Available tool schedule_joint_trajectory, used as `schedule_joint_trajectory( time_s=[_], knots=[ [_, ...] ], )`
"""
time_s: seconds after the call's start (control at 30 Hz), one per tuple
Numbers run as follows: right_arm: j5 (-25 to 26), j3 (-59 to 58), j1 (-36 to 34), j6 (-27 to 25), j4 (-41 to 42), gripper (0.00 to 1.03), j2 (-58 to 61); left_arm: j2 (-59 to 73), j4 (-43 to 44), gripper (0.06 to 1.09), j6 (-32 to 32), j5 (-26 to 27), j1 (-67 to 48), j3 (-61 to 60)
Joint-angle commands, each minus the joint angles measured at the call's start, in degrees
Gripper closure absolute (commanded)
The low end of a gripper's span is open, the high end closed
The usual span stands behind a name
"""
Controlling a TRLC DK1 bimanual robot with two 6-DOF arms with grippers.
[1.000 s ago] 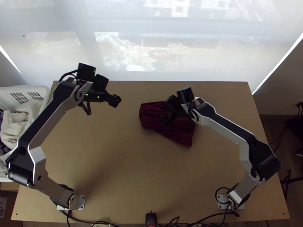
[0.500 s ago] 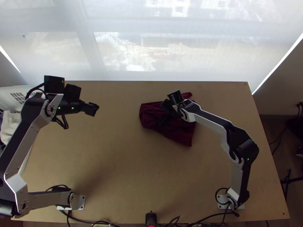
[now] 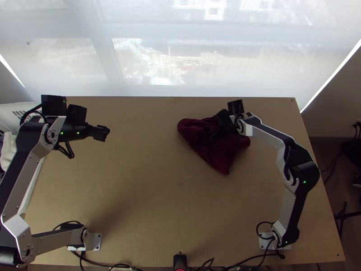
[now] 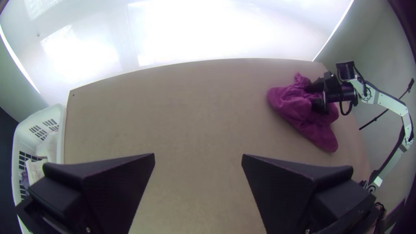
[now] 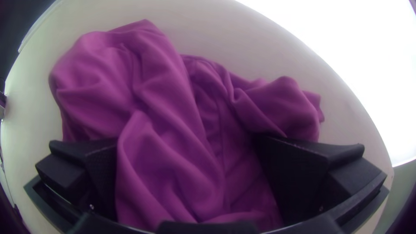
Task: Fold the t-shirt
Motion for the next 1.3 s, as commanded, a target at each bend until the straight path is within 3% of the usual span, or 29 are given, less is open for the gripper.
schedule_joint_trajectory(
  time_s=[0.0, 0.27, 0.83, 1.27],
  knots=[
    [0.71, -1.32, -7.04, -2.58, -1.12, 0.05, 0.05, -0.42, -0.14, 0.11, -0.01, 0.12, 0.45, -0.24],
    [0.53, -2.37, -7.83, -1.79, -1.12, 0.05, -2.33, -0.6, -0.49, 0.11, -0.01, 0.12, 0.54, -0.41],
    [0.62, -6.59, 15.28, 4.98, -1.21, 0.05, -8.04, -4.29, -1.11, 0.11, -0.28, 0.21, 0.97, -2.88],
    [0.62, -11.25, 19.94, 5.33, -1.56, 0.05, -14.81, -6.05, -1.02, 0.11, -0.54, 0.21, 0.89, -4.02]
  ],
)
